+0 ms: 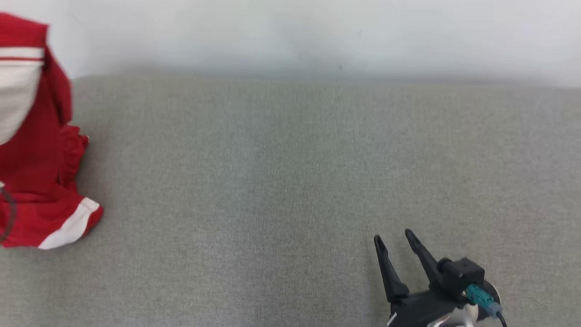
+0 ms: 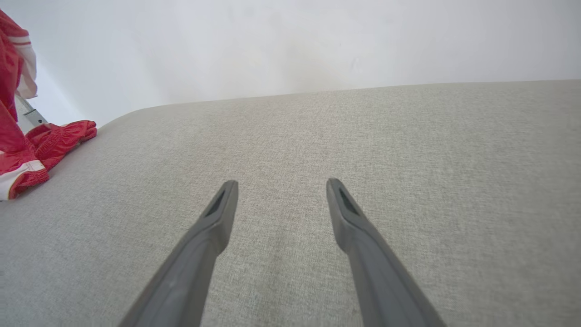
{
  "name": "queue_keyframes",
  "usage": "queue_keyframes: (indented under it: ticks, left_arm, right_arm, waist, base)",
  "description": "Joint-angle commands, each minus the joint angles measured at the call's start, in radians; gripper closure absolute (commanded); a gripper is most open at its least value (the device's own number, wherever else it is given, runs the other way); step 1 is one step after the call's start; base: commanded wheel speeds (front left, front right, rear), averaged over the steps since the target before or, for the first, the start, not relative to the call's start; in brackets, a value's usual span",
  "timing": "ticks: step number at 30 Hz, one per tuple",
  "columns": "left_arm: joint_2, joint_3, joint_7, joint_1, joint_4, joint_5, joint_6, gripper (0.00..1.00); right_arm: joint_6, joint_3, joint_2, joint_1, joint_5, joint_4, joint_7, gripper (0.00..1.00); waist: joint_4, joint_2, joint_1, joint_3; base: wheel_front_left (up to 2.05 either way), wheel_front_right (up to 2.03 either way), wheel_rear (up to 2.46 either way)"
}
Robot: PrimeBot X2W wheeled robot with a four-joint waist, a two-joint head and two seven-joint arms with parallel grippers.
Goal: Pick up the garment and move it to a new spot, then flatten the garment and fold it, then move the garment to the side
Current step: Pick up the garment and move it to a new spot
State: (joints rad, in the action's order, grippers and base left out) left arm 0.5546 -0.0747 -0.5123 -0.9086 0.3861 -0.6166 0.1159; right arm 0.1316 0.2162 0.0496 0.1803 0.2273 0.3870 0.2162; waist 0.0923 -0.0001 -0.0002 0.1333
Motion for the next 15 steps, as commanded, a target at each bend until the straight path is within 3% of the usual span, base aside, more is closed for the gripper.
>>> queue_keyframes:
  ticks: [1, 7, 15]
  left_arm:
    - [-0.026, 0.022, -0.006, -0.024, -0.029, -0.009, 0.008, 1.0]
    - [-0.121, 0.089, -0.022, -0.057, -0.13, -0.043, 0.008, 1.0]
    - [-0.241, 0.178, -0.038, 0.0, -0.238, -0.088, 0.007, 1.0]
  right_arm:
    - [-0.002, -0.006, 0.002, -0.032, 0.007, 0.005, 0.005, 0.0]
    - [-0.002, -0.017, 0.002, -0.069, 0.003, -0.01, -0.008, 0.0]
    - [-0.002, -0.023, 0.002, -0.082, -0.001, -0.046, -0.03, 0.0]
  waist:
    - [-0.009, 0.0001, 0.0002, -0.125]
    - [-0.075, 0.0001, 0.0002, -0.168]
    - [-0.227, 0.0001, 0.0002, -0.166]
  base:
    - [0.0, 0.0, 0.0]
    - [0.0, 0.0, 0.0]
    - [0.0, 0.0, 0.0]
